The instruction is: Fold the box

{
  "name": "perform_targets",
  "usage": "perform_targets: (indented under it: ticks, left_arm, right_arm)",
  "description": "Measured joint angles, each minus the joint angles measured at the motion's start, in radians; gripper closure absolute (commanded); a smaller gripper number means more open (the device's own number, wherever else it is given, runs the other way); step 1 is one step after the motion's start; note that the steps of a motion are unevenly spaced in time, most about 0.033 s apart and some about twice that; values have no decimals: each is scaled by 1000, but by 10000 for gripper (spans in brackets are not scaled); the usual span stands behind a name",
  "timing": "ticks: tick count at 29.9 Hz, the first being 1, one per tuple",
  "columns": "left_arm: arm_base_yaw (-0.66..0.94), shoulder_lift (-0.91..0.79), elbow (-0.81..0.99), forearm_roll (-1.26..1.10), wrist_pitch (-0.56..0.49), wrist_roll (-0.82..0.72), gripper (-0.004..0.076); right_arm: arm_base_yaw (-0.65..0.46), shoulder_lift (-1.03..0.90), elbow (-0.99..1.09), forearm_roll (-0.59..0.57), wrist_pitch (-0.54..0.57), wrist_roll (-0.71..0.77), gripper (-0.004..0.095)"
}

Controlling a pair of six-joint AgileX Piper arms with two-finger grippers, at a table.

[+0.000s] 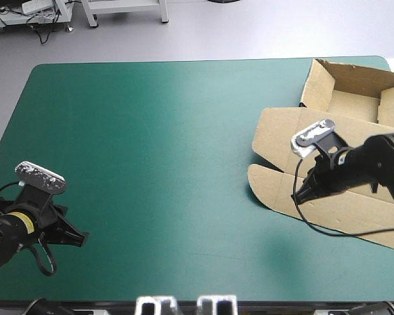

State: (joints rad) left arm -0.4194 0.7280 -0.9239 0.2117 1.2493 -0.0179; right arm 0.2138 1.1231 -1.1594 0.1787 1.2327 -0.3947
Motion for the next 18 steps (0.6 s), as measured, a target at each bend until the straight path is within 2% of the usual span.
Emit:
perform_targets:
  ticks: [4,9,18]
  left_arm:
    - [0,0,0,0,0,0,734]
    - [0,-4,0,-40,0,10,734]
    - [0,-70,0,-76,0,27,734]
  right_arm:
    - [0,-117,119,0,-61,10,932]
    - [0,-233,230,-2,-78,13,932]
    - [0,-290,296,-19,-106,20,932]
